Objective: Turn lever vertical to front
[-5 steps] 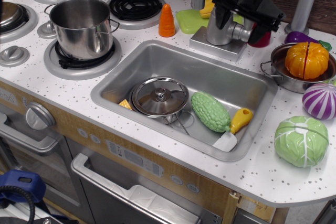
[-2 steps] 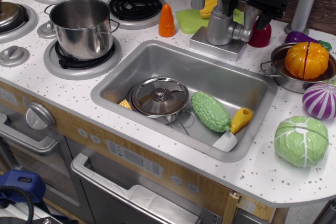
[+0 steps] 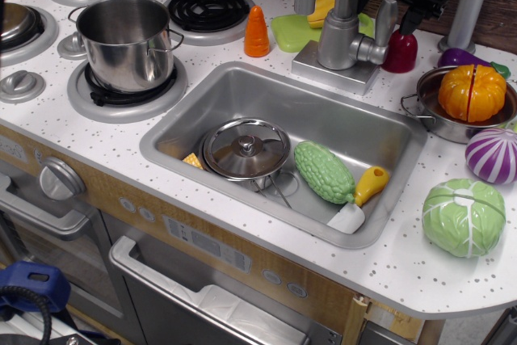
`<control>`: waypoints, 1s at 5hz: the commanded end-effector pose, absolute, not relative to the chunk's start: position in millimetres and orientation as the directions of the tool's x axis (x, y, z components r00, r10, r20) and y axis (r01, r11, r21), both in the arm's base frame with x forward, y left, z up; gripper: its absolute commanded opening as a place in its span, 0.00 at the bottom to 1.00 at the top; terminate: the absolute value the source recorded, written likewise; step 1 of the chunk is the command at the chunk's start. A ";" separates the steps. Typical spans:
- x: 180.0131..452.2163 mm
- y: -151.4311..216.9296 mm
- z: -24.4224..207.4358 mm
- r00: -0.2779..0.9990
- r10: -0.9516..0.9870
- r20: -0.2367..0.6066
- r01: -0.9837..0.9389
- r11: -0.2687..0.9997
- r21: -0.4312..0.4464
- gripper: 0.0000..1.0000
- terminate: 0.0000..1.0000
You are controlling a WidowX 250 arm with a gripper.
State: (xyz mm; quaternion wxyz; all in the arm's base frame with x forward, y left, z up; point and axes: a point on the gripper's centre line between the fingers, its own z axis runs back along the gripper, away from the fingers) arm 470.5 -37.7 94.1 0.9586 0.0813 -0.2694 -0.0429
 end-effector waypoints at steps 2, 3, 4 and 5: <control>490.5 -32.7 115.0 0.812 -0.127 0.570 0.043 0.987 0.158 1.00 0.00; 491.4 -33.9 116.5 0.816 -0.120 0.565 0.036 0.987 0.158 0.00 0.00; 484.7 -40.9 115.6 0.827 -0.084 0.557 0.003 0.989 0.145 0.00 0.00; 474.2 -49.0 109.9 0.849 -0.013 0.529 -0.066 0.989 0.129 0.00 0.00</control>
